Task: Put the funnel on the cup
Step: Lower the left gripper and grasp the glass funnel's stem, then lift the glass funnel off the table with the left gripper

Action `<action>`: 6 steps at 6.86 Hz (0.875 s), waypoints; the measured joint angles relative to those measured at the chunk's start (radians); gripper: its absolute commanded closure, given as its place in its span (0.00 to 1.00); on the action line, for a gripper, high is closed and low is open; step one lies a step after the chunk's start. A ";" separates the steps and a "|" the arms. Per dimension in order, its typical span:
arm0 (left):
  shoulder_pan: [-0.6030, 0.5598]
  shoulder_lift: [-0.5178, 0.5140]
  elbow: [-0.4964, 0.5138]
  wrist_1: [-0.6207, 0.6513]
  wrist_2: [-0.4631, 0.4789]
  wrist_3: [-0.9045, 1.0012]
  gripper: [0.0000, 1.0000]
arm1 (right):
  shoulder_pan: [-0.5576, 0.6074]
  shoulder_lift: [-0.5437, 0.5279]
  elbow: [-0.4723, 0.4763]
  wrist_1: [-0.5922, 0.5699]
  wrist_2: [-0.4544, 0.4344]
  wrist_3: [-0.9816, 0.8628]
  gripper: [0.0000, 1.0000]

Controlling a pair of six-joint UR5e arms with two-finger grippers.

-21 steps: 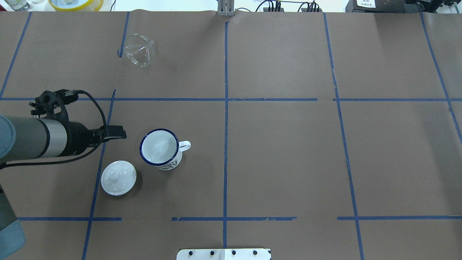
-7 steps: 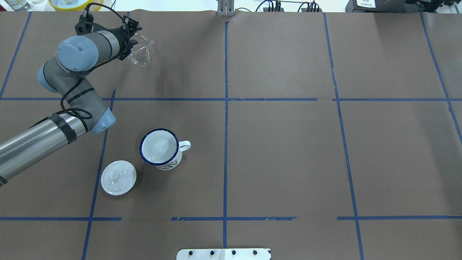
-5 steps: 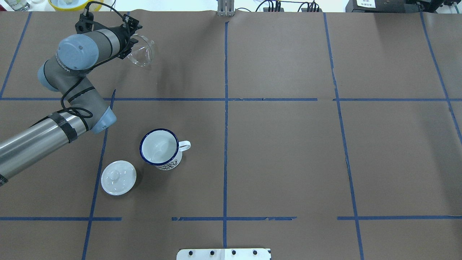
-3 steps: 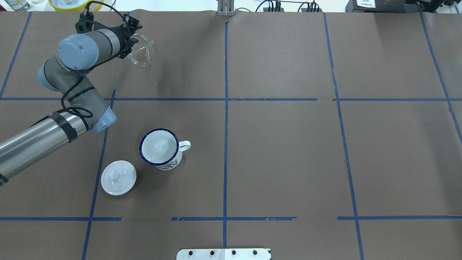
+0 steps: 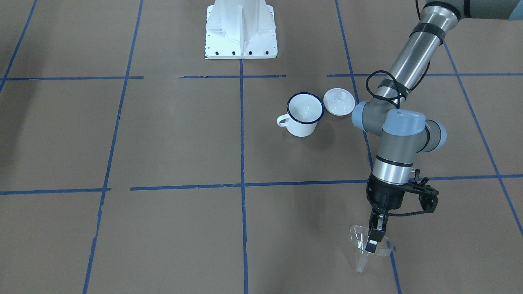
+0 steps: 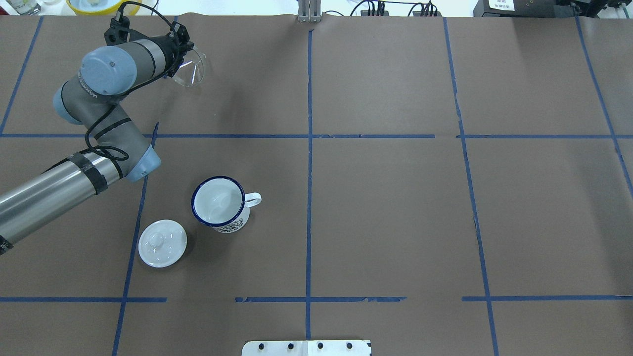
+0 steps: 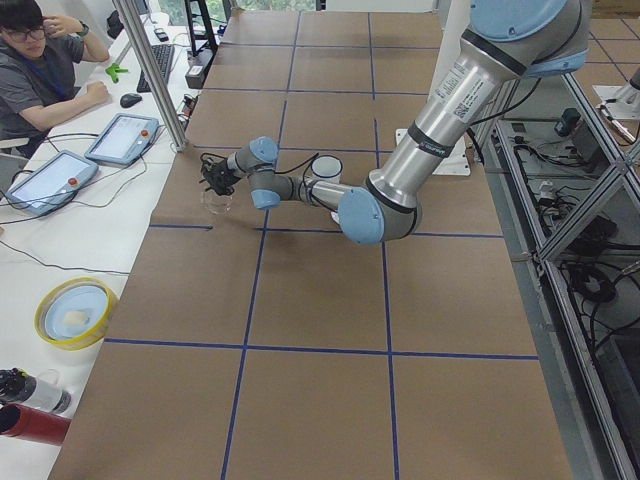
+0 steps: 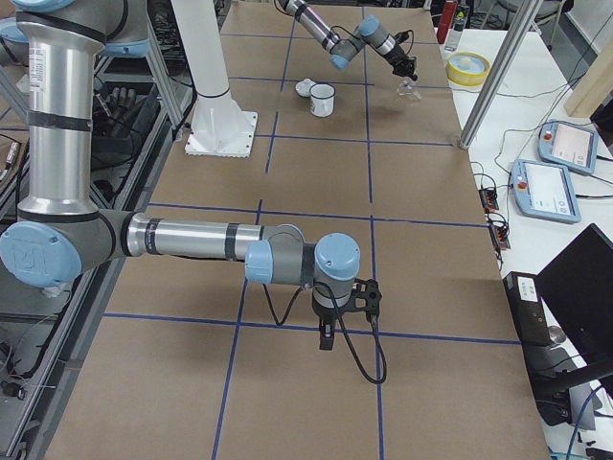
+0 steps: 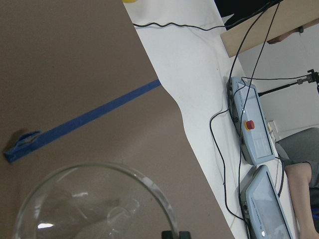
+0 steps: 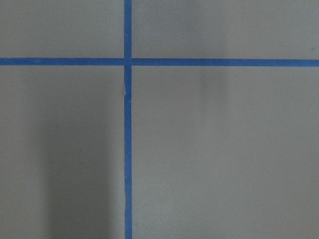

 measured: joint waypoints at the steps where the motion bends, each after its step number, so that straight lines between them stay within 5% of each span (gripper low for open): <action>1: -0.001 0.000 -0.006 0.000 -0.002 0.004 1.00 | 0.000 0.000 0.000 0.000 0.000 0.000 0.00; 4: -0.036 0.001 -0.190 0.051 -0.072 0.033 1.00 | 0.000 0.000 0.000 0.000 0.000 0.000 0.00; 6: -0.044 0.008 -0.404 0.237 -0.144 0.049 1.00 | 0.000 0.000 0.000 0.000 0.000 0.000 0.00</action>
